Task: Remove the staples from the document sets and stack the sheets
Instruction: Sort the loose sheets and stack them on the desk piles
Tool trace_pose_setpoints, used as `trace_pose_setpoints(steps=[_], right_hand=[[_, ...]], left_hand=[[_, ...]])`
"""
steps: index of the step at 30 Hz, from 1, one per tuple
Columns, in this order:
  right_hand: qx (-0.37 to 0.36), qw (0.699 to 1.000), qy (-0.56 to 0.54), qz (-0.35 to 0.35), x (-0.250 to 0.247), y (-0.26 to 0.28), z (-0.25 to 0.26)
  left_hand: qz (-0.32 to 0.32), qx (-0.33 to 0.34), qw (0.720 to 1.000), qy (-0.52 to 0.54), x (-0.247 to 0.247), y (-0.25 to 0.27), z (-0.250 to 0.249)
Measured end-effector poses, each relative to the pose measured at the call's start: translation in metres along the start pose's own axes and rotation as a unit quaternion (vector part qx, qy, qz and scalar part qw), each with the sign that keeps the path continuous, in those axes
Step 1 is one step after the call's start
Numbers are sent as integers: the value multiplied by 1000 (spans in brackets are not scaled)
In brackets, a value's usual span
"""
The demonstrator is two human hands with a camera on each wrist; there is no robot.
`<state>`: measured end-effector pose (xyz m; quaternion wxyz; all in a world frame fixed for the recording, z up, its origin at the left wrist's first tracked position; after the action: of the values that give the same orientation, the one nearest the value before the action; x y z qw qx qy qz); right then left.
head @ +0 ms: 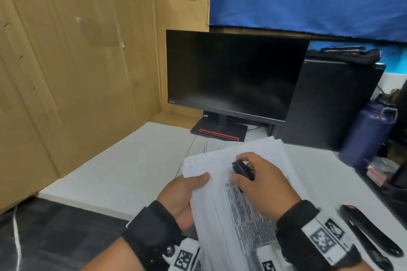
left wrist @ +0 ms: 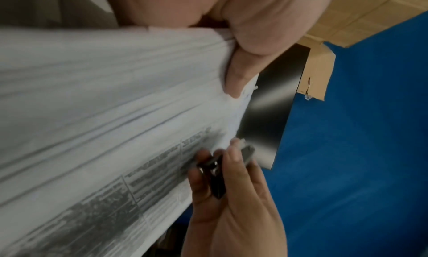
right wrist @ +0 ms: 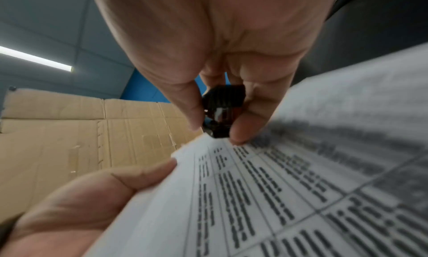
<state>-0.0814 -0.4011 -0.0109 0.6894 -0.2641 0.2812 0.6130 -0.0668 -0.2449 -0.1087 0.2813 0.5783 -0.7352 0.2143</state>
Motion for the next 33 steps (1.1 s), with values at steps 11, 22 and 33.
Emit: trace_pose_setpoints(steps=[11, 22, 33], right_hand=[[-30, 998, -34, -53, 10, 11, -3], [-189, 976, 29, -109, 30, 48, 14], [-107, 983, -48, -143, 20, 44, -11]], left_hand=[[70, -62, 995, 20, 34, 24, -24], [39, 10, 951, -306, 20, 17, -48], [-51, -25, 970, -237, 7, 17, -36]])
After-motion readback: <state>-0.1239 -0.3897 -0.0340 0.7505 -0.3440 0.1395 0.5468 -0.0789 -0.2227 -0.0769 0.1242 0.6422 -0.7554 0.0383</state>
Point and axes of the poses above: each hand's wrist, its own y-axis away from the middle knuckle, its own x-axis out of the palm, z = x × y, the point moved 9 cm from there along -y, towards the middle knuckle, and after that the axes turned 14 degrees about x, right-handed, at the moved point
